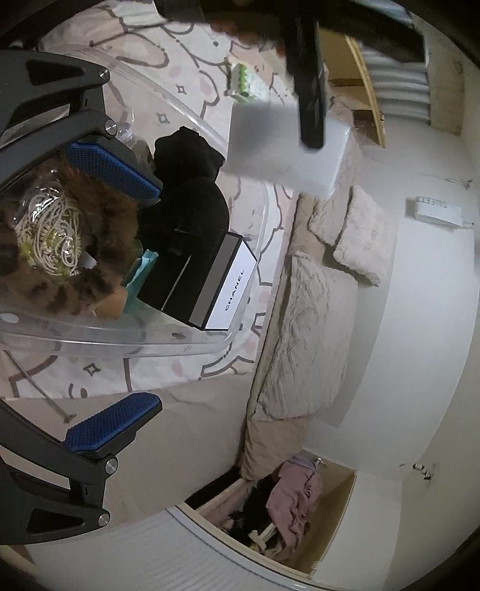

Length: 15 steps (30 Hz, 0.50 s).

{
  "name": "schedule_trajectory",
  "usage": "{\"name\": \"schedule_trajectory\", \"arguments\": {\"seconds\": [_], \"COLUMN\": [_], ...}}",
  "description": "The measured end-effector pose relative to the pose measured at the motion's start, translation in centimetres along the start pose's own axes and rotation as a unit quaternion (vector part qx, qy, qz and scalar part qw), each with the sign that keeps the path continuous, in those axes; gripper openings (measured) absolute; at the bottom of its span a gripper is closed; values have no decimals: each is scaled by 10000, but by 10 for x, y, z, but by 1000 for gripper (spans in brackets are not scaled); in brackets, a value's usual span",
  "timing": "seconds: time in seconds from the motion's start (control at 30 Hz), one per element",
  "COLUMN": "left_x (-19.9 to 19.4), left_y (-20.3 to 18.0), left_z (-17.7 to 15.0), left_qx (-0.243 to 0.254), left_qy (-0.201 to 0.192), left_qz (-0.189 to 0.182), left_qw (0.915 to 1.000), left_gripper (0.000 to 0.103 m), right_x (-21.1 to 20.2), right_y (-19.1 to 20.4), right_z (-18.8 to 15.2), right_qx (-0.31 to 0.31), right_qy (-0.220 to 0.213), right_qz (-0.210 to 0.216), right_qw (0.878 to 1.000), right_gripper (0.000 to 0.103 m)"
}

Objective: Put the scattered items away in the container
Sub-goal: 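Lower the Chanel box into the clear bin and open the right tool, then lower the clear flashlight box into the bin and open the left tool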

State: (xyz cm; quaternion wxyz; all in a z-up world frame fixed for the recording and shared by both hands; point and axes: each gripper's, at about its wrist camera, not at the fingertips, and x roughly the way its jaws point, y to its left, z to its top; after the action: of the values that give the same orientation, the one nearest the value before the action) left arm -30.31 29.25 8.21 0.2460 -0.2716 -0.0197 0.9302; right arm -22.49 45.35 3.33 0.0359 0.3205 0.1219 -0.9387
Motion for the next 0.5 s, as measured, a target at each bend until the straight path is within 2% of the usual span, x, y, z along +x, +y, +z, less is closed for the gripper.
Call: {"name": "schedule_trajectory", "arguments": {"seconds": [0.17,0.37,0.5], "left_x": [31,62,68], "left_y": [-14,-22,-27], "left_z": [-5,-13,-16], "left_qx": [345,473,672], "left_qy": [292,527,592], "left_qz": [196,359,481], "left_qw": [9988,9968,9948], "left_gripper": [86,86,86], "right_x": [-2,-8,-15], "right_y": [-9,-12,-14], "right_z": [-8,-11,-11], "right_qx": [164,155,138], "right_qy": [-68,-84,-154], "right_qz": [96,78,67], "right_qw": [9998,9998,9998], "right_gripper": [103,103,103]}}
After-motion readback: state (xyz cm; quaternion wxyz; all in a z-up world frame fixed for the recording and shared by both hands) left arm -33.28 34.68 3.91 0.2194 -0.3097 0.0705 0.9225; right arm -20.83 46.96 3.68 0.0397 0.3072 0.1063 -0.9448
